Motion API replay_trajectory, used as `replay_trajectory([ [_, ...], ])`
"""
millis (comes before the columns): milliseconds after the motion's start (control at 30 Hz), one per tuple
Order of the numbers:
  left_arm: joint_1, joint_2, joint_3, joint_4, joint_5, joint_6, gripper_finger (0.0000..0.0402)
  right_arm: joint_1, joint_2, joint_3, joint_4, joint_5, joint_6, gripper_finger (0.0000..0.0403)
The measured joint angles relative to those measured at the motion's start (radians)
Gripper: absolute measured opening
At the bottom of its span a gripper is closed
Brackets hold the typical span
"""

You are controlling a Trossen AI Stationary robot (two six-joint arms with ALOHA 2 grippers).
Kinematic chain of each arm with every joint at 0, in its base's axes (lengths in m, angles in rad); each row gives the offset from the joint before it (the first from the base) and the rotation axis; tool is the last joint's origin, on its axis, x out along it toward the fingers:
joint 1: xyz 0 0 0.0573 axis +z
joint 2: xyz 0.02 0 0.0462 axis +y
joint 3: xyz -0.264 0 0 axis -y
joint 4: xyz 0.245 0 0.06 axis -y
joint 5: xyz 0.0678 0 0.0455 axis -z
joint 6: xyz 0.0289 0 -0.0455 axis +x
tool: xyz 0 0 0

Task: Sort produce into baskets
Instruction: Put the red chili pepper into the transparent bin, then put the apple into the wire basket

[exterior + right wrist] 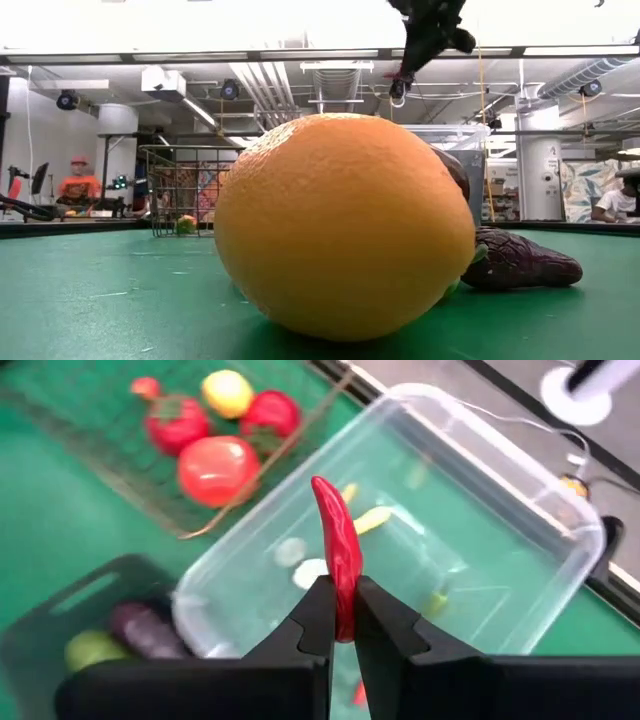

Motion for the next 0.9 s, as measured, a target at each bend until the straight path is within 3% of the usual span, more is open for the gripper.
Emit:
replay_trajectory([
  [367,0.0,0.001,0.0,0.0,0.0,-0.026,0.019,-0.116,0.06,0.0,0.006,-0.007,-0.016,0.0031],
  [900,0.0,0.001,0.0,-0.001,0.0,-0.012,0.019,-0.128,0.062,0.0,0.002,-0.03,0.057,0.0168],
])
